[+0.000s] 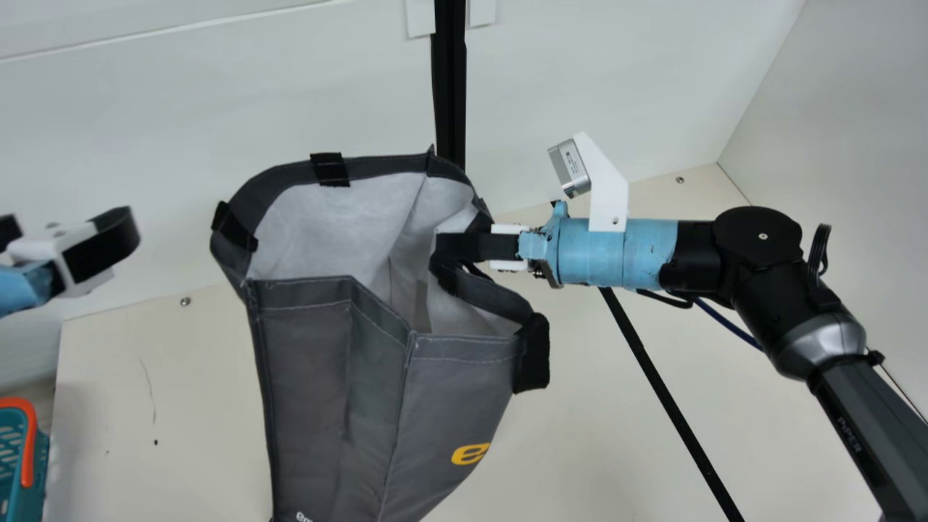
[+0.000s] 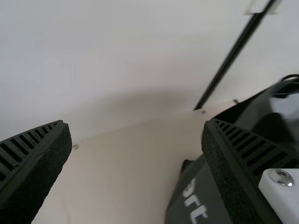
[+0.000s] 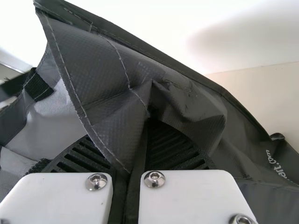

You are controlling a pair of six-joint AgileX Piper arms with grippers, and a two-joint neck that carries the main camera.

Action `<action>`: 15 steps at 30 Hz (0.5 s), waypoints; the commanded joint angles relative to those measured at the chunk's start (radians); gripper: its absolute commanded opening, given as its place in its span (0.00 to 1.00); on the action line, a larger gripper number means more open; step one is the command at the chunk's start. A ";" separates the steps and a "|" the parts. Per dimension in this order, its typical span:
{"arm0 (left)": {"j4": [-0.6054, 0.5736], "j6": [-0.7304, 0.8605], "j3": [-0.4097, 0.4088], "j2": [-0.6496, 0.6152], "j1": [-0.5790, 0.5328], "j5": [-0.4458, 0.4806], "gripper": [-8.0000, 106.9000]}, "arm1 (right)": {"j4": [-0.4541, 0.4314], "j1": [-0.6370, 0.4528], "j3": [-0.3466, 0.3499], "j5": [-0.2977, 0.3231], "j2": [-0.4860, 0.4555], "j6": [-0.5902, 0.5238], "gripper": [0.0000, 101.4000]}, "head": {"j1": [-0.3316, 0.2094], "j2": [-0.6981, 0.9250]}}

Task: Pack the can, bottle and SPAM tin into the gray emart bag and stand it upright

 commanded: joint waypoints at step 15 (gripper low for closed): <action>0.495 -0.301 0.061 -0.038 -0.021 0.117 0.85 | 0.000 0.000 0.000 0.000 0.000 0.000 0.00 | -0.023 -0.001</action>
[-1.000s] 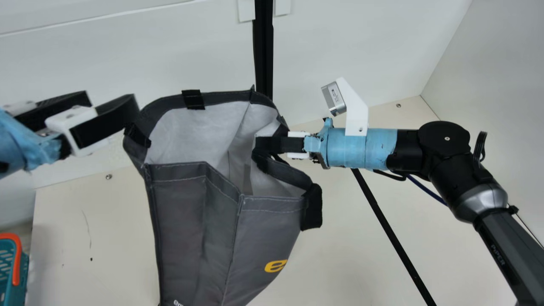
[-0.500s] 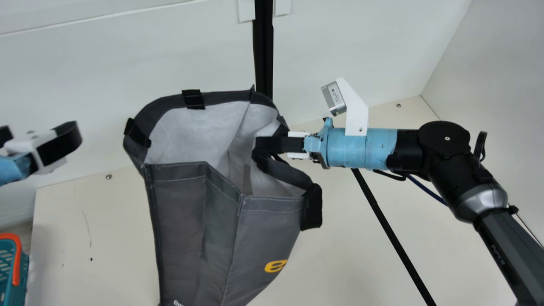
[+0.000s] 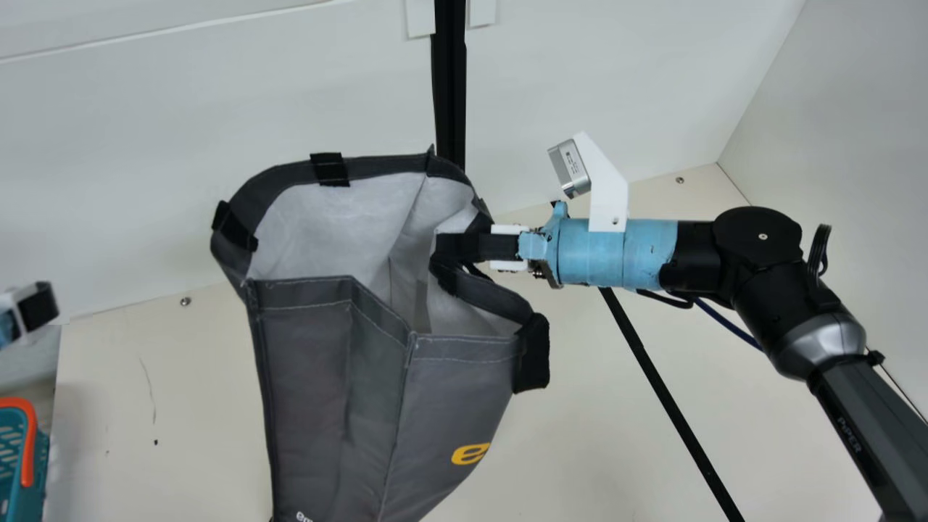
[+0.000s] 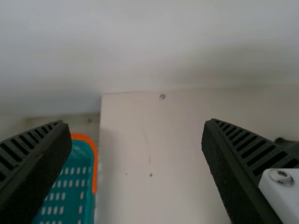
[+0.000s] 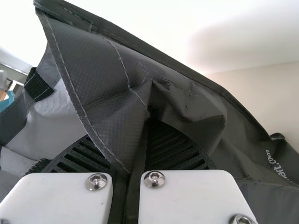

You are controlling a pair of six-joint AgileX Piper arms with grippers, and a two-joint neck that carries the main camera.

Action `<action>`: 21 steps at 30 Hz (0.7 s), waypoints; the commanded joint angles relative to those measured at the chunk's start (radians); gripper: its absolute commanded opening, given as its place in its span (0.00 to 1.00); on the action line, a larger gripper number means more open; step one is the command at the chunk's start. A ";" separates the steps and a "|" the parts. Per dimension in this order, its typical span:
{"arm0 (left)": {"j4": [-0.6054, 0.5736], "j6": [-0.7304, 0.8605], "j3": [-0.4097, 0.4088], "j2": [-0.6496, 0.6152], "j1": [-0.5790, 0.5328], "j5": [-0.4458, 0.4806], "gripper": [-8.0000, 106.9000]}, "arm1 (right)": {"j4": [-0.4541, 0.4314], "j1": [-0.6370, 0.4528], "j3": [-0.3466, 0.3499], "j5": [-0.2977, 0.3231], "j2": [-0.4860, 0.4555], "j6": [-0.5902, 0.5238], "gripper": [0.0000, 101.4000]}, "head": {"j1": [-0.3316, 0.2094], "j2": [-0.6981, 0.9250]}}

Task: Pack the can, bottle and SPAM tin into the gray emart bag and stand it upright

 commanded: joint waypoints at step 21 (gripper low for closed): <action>0.027 0.000 0.000 0.000 0.000 0.000 0.85 | -0.161 -0.025 -0.077 -0.010 -0.029 -0.004 0.00 | -0.023 -0.001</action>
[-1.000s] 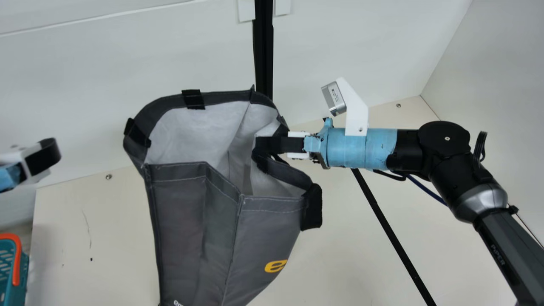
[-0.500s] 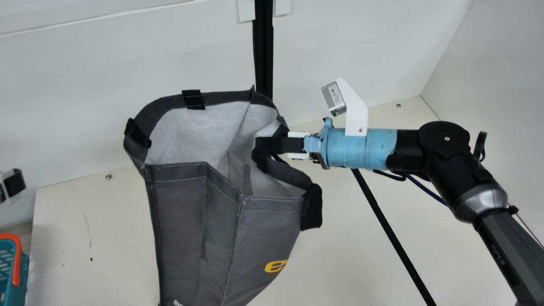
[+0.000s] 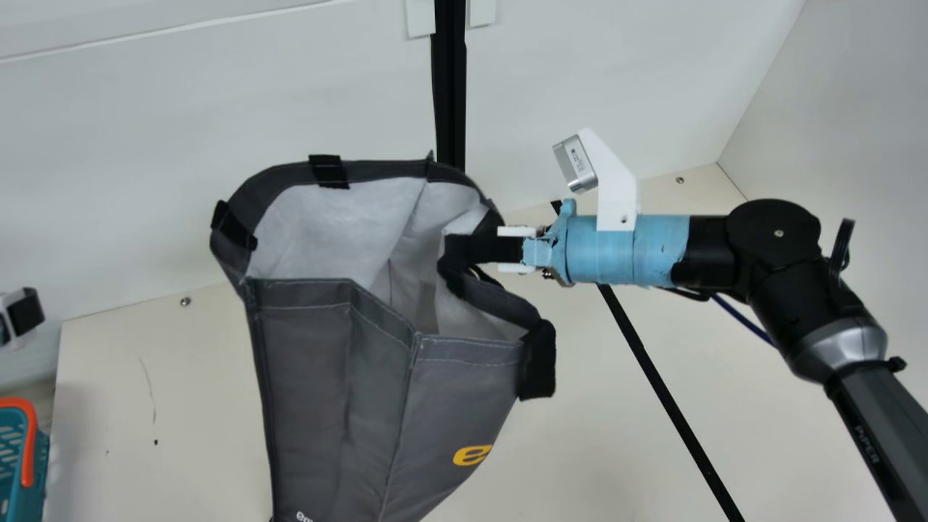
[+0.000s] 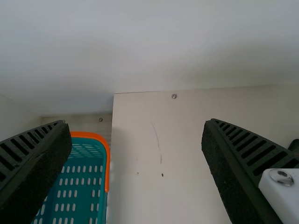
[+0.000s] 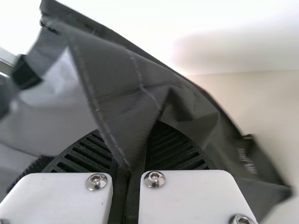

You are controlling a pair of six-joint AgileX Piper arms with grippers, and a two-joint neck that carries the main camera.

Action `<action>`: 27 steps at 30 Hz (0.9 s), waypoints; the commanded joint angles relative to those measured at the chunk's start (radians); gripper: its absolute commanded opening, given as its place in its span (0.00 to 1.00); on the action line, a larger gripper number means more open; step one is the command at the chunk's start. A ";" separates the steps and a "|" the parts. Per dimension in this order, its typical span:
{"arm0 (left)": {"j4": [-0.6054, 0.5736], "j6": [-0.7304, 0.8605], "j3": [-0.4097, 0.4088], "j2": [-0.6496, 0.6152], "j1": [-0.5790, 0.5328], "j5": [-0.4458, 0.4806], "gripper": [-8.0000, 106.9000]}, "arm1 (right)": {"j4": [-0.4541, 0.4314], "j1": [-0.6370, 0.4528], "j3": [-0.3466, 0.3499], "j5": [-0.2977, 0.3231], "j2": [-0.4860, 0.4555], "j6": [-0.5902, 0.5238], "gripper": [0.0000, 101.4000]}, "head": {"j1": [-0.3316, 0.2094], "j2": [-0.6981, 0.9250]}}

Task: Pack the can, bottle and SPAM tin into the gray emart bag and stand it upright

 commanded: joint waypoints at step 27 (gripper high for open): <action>0.000 0.000 0.000 0.000 0.000 0.000 0.85 | -0.424 -0.139 -0.327 0.012 0.043 0.031 0.00 | -0.023 -0.001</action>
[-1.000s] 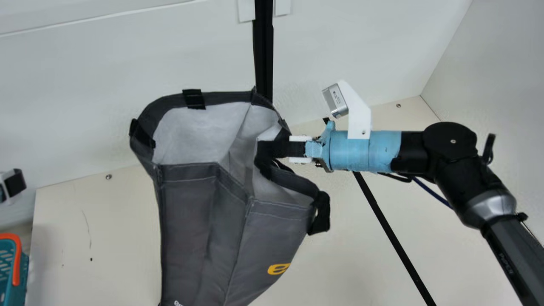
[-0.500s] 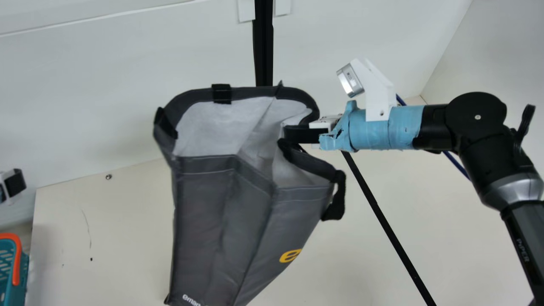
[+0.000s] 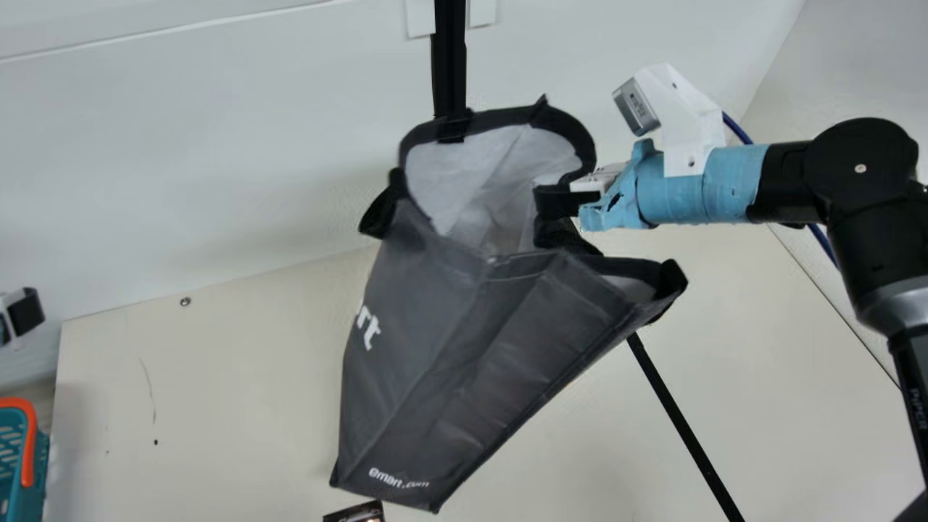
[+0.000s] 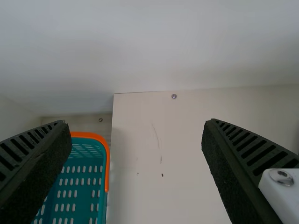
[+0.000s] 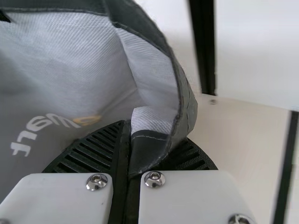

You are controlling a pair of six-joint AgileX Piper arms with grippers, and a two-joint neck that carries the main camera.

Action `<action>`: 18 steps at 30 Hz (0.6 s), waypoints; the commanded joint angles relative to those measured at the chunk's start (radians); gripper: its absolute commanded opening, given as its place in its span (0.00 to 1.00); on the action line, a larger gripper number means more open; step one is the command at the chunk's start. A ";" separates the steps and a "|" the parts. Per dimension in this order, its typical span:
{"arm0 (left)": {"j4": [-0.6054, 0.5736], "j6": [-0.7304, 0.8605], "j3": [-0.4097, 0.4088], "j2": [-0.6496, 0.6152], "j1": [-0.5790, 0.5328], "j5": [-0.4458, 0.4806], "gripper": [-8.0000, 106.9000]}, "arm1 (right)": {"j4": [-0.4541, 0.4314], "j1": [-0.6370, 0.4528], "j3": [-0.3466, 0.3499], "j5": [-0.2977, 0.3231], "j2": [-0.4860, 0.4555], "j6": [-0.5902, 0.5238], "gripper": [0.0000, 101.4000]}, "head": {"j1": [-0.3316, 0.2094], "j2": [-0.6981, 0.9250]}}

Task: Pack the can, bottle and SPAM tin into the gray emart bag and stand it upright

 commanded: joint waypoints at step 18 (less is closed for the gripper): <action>0.000 0.000 0.000 0.000 0.000 0.000 0.85 | -0.274 -0.103 -0.167 -0.034 0.020 0.093 0.00 | -0.023 -0.001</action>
